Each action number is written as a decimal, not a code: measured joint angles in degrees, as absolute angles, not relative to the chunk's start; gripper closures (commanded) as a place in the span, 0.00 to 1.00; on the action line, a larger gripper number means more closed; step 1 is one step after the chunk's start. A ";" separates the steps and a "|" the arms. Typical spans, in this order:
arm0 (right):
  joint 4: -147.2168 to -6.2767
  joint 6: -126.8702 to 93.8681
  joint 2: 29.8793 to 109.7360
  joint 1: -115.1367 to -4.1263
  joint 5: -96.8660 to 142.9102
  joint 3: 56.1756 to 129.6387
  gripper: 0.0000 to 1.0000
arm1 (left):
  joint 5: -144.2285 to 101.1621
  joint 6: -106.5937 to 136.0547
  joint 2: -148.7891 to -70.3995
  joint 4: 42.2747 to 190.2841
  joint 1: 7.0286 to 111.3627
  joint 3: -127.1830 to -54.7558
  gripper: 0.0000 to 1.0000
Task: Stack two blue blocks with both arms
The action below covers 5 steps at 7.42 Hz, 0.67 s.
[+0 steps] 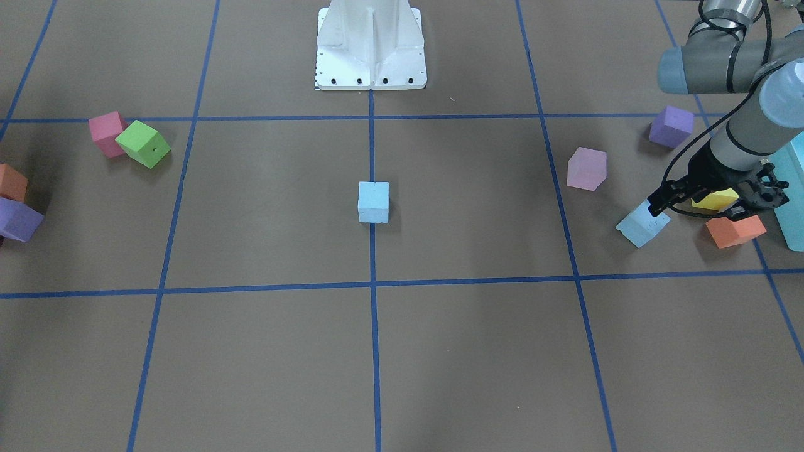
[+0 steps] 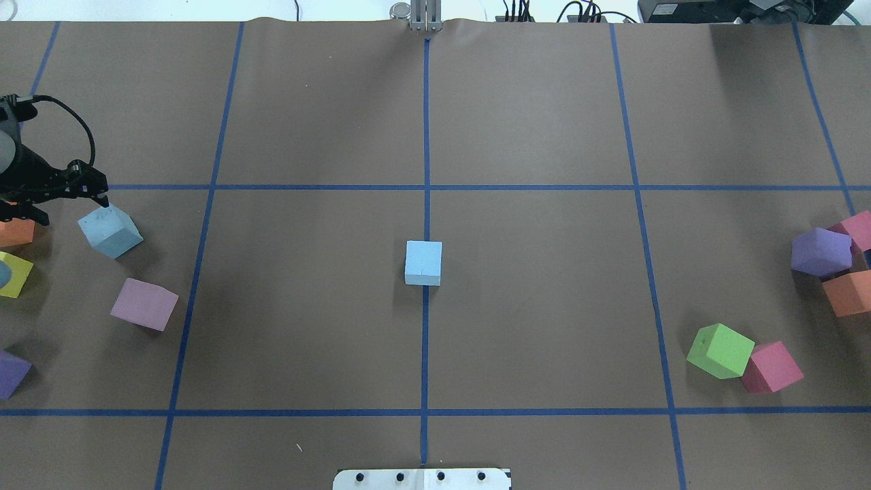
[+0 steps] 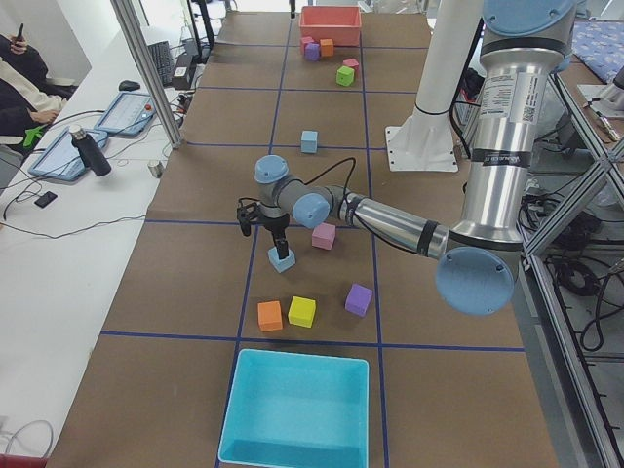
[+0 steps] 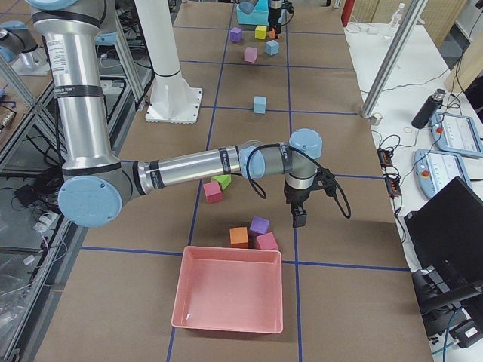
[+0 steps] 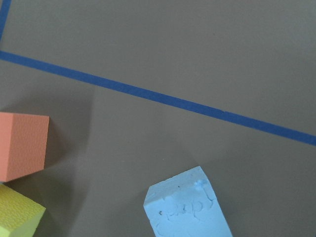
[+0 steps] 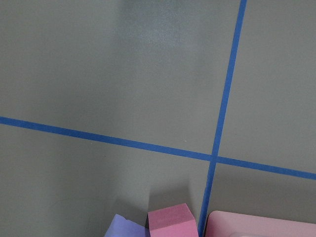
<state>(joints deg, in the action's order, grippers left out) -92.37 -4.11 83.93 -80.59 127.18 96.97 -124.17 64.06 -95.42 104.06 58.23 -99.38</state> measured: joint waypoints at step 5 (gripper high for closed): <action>-92.39 -4.47 84.20 -80.57 127.18 96.86 0.00 | -123.59 71.07 -95.39 113.51 53.87 -93.27 0.02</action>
